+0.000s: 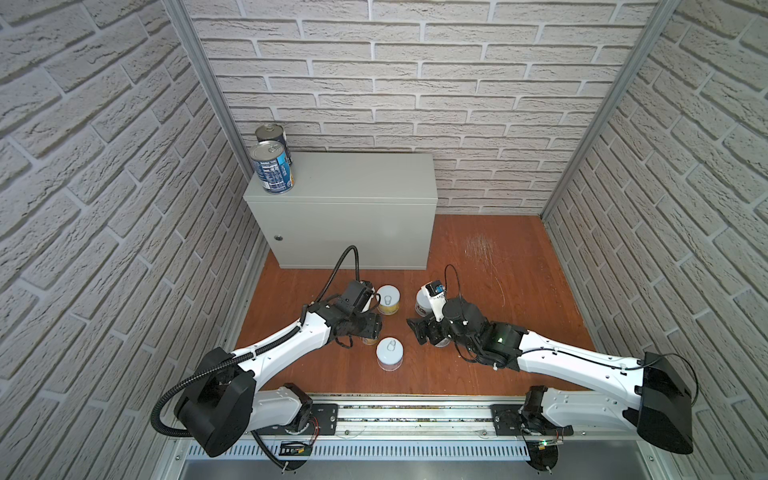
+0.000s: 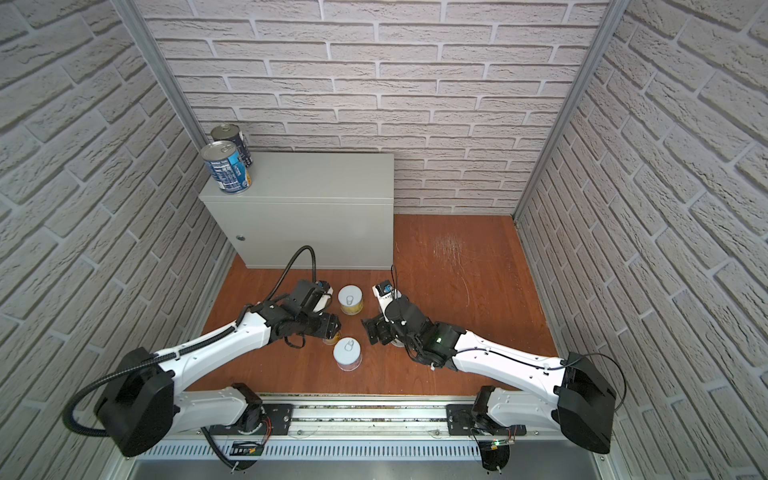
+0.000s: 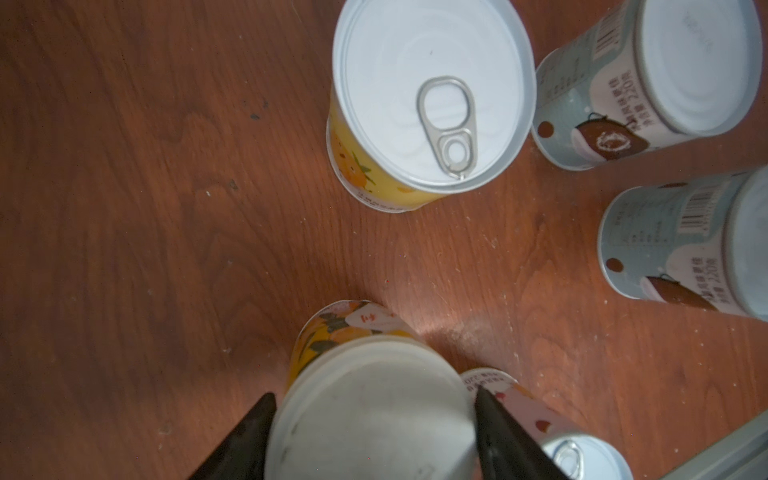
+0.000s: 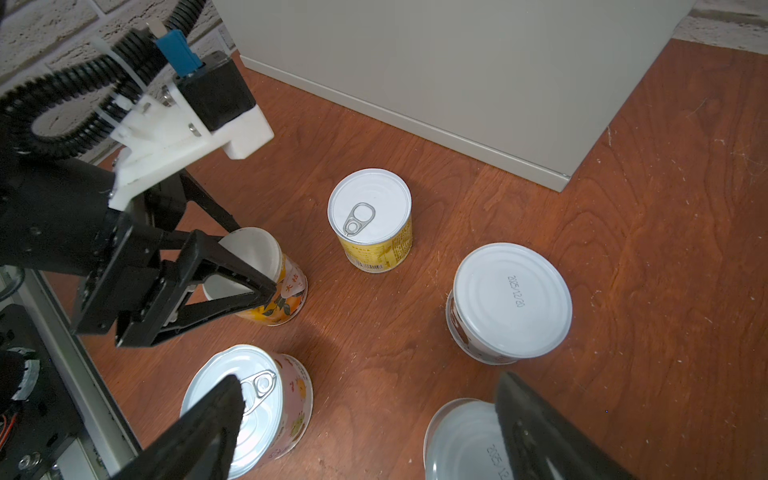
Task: Place and organize the canned foods onto the counter
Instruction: 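Lower the left gripper and grasp the tall floral can from above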
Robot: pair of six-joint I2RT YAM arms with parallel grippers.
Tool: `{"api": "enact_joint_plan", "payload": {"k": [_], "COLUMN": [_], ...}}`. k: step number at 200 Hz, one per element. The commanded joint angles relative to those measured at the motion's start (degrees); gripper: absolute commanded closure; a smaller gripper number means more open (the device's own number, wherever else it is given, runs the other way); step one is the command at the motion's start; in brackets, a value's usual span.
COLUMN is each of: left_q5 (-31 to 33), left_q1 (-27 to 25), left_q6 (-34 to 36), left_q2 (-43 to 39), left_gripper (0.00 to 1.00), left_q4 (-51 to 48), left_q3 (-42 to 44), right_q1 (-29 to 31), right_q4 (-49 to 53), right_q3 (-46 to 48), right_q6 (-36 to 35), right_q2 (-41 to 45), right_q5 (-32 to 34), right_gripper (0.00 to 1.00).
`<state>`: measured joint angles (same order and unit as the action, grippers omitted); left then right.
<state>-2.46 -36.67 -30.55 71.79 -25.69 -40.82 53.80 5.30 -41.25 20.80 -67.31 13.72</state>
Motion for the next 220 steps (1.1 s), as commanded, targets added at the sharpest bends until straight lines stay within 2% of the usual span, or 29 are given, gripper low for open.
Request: {"api": "enact_joint_plan", "payload": {"k": [1,75,98,119,174,220], "left_q5": [2.8,3.2,2.6,2.7,2.2,-2.8], "left_q1": [-0.2,-0.3,-0.3,-0.3,0.0,4.1], "left_q6": [0.5,1.3,1.2,1.5,3.4,4.3], "left_q2": [-0.5,2.6,2.8,2.4,-0.3,-3.6], "left_gripper": [0.30,0.28,0.31,0.39,0.41,0.42], "left_q4": [-0.1,-0.2,0.2,0.2,-2.9,-2.6], "left_q3": [-0.2,0.0,-0.3,-0.6,-4.0,-6.1], "right_q1": [0.4,0.4,0.3,0.4,0.4,0.4], "right_q4": [-1.2,-1.2,-1.1,-1.2,-1.6,-1.1], "right_q3": [-1.4,-1.7,-1.7,-1.6,-2.2,-4.1], "right_q6": [0.6,0.5,0.5,0.5,0.0,-1.6], "right_q2": [-0.3,-0.5,-0.6,-0.6,-1.5,-2.1], "right_q5": [0.8,0.7,0.6,0.7,0.1,0.1], "right_gripper": [0.05,0.05,0.05,0.05,0.05,0.05]}}
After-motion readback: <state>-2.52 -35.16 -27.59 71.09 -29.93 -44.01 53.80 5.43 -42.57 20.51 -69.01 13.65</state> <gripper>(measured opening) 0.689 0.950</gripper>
